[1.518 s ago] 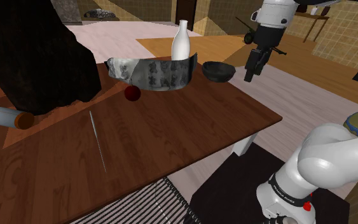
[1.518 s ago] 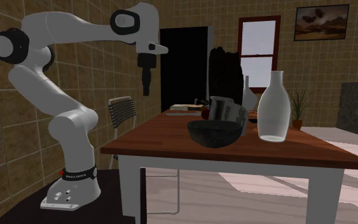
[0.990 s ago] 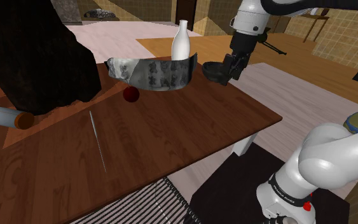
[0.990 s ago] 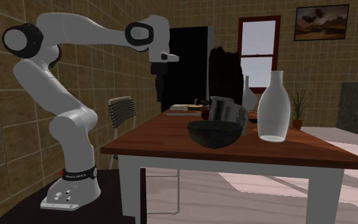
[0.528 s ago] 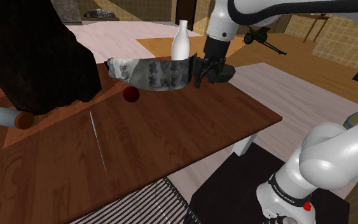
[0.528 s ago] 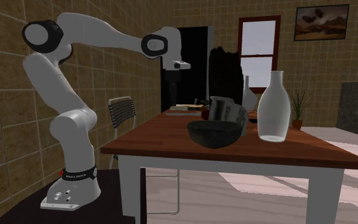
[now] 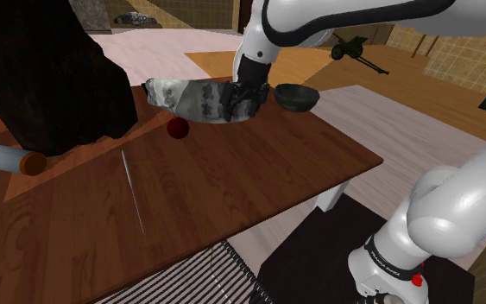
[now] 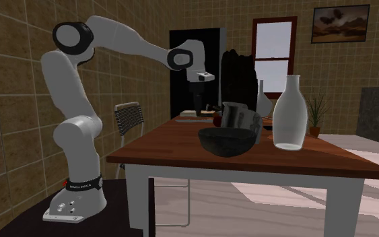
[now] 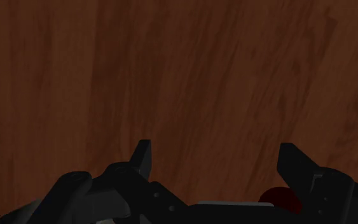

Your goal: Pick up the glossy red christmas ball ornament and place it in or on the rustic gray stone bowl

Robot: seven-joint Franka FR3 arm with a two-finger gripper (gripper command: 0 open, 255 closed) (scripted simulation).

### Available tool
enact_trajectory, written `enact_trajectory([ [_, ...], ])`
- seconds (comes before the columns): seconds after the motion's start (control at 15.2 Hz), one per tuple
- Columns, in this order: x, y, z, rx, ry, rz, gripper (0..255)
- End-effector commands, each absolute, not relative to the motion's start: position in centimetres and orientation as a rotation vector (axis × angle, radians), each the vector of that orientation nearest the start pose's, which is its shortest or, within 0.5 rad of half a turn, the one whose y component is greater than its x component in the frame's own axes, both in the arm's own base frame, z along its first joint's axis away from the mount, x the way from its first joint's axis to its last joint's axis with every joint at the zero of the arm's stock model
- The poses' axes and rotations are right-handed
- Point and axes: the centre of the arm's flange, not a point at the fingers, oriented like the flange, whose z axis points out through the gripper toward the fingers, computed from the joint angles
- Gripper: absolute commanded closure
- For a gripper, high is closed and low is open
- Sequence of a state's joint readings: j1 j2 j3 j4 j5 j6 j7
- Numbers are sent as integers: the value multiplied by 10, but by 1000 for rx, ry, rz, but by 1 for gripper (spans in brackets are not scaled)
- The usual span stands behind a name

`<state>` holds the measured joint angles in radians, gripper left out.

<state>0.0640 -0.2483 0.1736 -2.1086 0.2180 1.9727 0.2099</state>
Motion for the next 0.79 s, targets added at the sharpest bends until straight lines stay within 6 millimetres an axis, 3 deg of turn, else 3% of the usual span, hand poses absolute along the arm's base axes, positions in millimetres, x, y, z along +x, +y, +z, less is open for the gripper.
enact_trajectory([
  [0.0,495,151,527,-2939,90,-123,0],
  [0.66,590,220,508,-2857,167,-202,0],
  [0.73,591,221,508,-2855,168,-203,0],
])
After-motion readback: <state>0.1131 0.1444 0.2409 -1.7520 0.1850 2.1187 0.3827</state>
